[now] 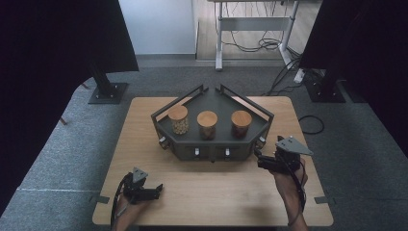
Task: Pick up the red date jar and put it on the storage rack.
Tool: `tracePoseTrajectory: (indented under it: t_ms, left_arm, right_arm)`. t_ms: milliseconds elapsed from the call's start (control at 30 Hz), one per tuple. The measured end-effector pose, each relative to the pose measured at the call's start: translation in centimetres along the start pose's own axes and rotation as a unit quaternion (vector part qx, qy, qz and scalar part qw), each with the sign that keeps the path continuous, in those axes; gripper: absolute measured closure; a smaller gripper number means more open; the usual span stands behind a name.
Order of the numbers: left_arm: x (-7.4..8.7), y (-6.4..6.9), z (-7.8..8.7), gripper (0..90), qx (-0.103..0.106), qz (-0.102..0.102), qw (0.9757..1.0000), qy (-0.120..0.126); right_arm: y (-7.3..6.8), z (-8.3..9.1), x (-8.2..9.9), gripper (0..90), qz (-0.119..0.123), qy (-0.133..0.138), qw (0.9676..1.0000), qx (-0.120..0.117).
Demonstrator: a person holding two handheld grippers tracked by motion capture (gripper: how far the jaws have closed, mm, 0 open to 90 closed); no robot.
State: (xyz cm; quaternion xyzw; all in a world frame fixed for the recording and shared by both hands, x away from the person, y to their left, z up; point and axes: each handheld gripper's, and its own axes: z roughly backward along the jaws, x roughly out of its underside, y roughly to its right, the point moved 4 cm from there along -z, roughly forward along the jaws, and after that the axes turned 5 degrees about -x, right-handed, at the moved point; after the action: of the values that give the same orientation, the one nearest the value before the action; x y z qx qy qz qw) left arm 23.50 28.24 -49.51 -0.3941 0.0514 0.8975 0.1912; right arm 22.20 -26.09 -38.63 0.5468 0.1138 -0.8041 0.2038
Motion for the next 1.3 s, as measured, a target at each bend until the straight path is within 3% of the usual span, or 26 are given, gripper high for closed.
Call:
tracePoseTrajectory:
  t_ms: [1300]
  left_arm:
    - [0.0,0.0,0.0,3.7,-0.001,-0.001,1.0,-0.001]
  right_arm:
    - [0.1,2.5,4.2,7.6,-0.017,-0.02,0.9996,0.007]
